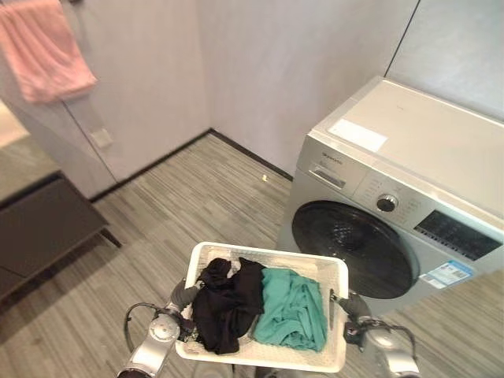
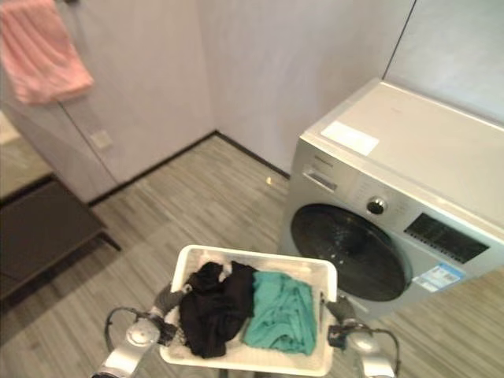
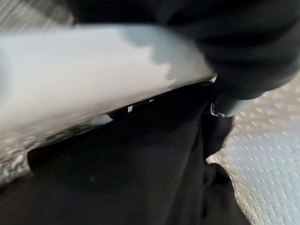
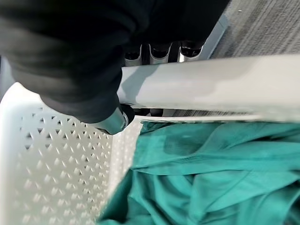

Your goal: Grab the laundry basket,head to the washer,open it,put in the laundry and shut it.

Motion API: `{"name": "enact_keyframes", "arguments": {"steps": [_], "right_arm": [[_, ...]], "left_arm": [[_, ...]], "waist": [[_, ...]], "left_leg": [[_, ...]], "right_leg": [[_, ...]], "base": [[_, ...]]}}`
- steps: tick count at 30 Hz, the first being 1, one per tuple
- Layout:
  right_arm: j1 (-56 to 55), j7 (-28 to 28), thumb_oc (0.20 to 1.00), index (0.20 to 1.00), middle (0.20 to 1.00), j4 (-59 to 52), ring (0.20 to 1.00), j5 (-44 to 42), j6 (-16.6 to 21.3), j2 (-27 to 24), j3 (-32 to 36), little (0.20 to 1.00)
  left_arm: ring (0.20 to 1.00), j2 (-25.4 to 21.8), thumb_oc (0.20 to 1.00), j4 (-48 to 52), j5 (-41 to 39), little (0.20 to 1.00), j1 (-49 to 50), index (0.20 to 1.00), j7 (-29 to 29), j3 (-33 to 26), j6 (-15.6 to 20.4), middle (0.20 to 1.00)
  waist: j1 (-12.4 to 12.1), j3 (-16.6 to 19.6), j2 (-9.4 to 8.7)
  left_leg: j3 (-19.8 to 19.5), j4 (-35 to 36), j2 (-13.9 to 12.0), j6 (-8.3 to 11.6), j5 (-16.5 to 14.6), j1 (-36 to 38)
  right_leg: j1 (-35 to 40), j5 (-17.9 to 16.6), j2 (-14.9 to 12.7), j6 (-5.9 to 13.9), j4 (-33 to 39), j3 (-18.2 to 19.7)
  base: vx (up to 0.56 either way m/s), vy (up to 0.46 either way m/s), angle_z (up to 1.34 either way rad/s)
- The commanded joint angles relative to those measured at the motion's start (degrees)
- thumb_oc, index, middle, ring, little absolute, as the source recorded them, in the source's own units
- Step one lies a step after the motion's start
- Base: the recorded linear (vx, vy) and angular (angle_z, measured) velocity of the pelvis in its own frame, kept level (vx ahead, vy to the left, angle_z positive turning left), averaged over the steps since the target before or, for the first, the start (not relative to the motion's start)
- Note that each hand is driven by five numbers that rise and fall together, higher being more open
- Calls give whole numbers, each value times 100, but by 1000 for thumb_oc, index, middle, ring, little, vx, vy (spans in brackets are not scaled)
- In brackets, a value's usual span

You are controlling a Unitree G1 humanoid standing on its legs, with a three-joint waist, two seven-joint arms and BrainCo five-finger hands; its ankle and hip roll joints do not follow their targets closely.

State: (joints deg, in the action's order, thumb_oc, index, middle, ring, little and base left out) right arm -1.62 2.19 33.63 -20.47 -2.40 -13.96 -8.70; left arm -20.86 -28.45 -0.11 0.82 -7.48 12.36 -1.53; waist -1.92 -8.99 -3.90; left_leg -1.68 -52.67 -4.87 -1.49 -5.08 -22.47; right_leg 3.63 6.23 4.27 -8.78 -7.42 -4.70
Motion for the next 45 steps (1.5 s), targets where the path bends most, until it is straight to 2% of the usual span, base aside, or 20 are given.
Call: {"name": "enact_keyframes", "arguments": {"steps": [1,2,5,11,15,17,18,21,25,27,28,31,32,33,35,37,38,41,42,45], "right_arm": [[-253,-157,200,200,200,-312,200,-42,146,-640,128,200],[-275,-189,200,200,200,-104,200,19,150,-626,137,200],[-355,-212,200,200,200,61,200,89,178,-583,188,200],[-1039,-433,200,200,200,36,200,422,123,-551,434,200],[-1270,-615,200,200,200,264,200,382,104,-424,576,200],[-1233,-624,200,200,200,338,200,363,108,-392,592,200],[-1158,-627,200,200,200,374,200,337,131,-397,590,200],[-1065,-601,200,200,200,236,200,358,176,-474,594,200],[-1036,-558,200,200,200,119,200,440,157,-540,644,200],[-1052,-552,200,200,200,-254,200,563,187,-677,655,200],[-1163,-575,200,200,200,-690,200,664,190,-797,650,200],[-1314,-657,200,200,200,-1320,200,819,229,-1016,724,200],[-1442,-705,200,200,200,-1882,200,967,320,-1217,861,200],[-1446,-706,200,200,200,-1891,200,968,314,-1218,862,200],[-1597,-793,200,200,200,-2461,200,1209,380,-1462,994,200],[-1830,-830,200,200,200,-3239,200,1718,503,-1873,1272,200],[-1982,-876,200,200,200,-3514,200,1880,533,-2000,1445,200],[-2301,-1027,200,200,200,-4200,200,2043,636,-2162,1909,200],[-2689,-1248,200,200,200,-4781,200,1859,723,-2185,2371,200],[-2890,-1380,200,200,200,-5039,200,1710,750,-2242,2646,200]], "left_arm": [[200,-87,200,97,-249,200,-206,200,-179,-442,154,200],[200,-89,200,7,-274,200,-196,200,-229,-465,175,200],[200,-92,200,-126,-303,200,-247,200,-254,-484,202,200],[200,-200,200,-265,-300,200,-197,200,-267,-683,242,200],[200,-284,200,-313,-355,200,-62,200,-236,-923,278,200],[200,-325,200,-347,-400,200,-68,200,-255,-998,287,200],[200,-355,200,-374,-407,200,-87,200,-288,-1057,295,200],[200,-437,200,-313,-471,200,-23,200,-311,-1144,296,200],[200,-490,200,-211,-510,200,-9,200,-299,-1182,315,200],[200,-537,200,-43,-441,200,3,200,-341,-1259,352,200],[200,-546,200,184,-426,200,55,200,-330,-1332,364,200],[200,-555,200,557,-325,200,163,200,-363,-1487,380,200],[200,-608,200,1108,-88,200,310,200,-400,-1641,442,200],[200,-605,200,1120,-86,200,318,200,-398,-1646,436,200],[200,-822,200,1496,874,200,390,200,-812,-1807,361,200],[200,-900,200,1988,1629,200,494,200,-1076,-2099,331,200],[200,-885,200,2321,1846,200,587,200,-1063,-2194,396,200],[200,-924,200,3017,2532,200,958,200,-1169,-2522,510,200],[200,-961,200,3552,2770,200,1248,200,-1125,-2804,651,200],[200,-964,200,3934,2820,200,1493,200,-1038,-2998,705,200]], "waist": [[92,-127,318],[56,-149,411],[121,-171,460],[465,-127,552],[547,-166,561],[579,-203,557],[528,-258,556],[387,-327,583],[434,-353,539],[313,-292,385],[262,-266,340],[243,-270,320],[223,-304,319],[223,-291,320],[196,-346,287],[167,-444,224],[192,-447,220],[190,-402,241],[188,-389,204],[203,-351,177]], "left_leg": [[-175,3090,-38,340,615,1363],[-547,4188,43,461,751,1370],[-583,4397,24,522,757,1434],[63,4602,-21,410,418,1915],[649,4687,-16,216,168,2109],[874,4723,-3,157,110,2149],[1051,4706,-26,127,62,2173],[1413,4613,-144,139,-28,2205],[1457,4471,-243,130,15,2117],[1353,4355,-428,253,86,1999],[1233,4342,-604,327,196,1958],[1139,4453,-767,395,316,2005],[1137,4428,-852,424,350,2010],[1138,4443,-854,426,376,1995],[1110,4255,-880,455,418,1909],[1013,3803,-765,463,227,1828],[1013,3854,-703,420,47,1855],[971,4125,-621,408,24,1969],[890,4297,-531,411,48,1988],[895,4376,-516,419,90,1995]], "right_leg": [[-307,-408,-527,959,366,189],[-200,-331,-479,1024,414,389],[-168,-209,-469,1035,336,529],[-323,-197,-591,1174,220,1074],[-598,-343,-654,1369,162,1656],[-784,-425,-678,1462,52,1739],[-934,-451,-712,1511,-69,1645],[-1089,-444,-1171,1501,-284,374],[-1114,-489,-1310,1483,-629,282],[-720,-249,-1226,1496,-384,390],[-616,-127,-1045,1378,-221,376],[-509,-103,-903,1313,-32,279],[-429,-52,-866,1286,53,183],[-446,-73,-862,1281,64,184],[-440,-72,-840,1243,56,170],[-443,-52,-891,1227,42,111],[-450,-14,-906,1235,22,58],[-459,5,-898,1272,-19,59],[-462,-47,-962,1292,12,18],[-445,-60,-996,1306,27,-22]], "base": [[225,150,-110],[230,150,-127],[137,119,-120],[100,213,-66],[-15,222,-72],[-83,138,-92],[-121,71,-68],[-105,-9,-106],[-140,-172,-52],[-141,-463,1],[-70,-360,1],[-70,-288,4],[-88,-211,13],[-101,-166,12],[-85,-102,-5],[-97,-70,-8],[-69,-2,6],[1,27,15],[-14,27,16],[11,1,12]]}}
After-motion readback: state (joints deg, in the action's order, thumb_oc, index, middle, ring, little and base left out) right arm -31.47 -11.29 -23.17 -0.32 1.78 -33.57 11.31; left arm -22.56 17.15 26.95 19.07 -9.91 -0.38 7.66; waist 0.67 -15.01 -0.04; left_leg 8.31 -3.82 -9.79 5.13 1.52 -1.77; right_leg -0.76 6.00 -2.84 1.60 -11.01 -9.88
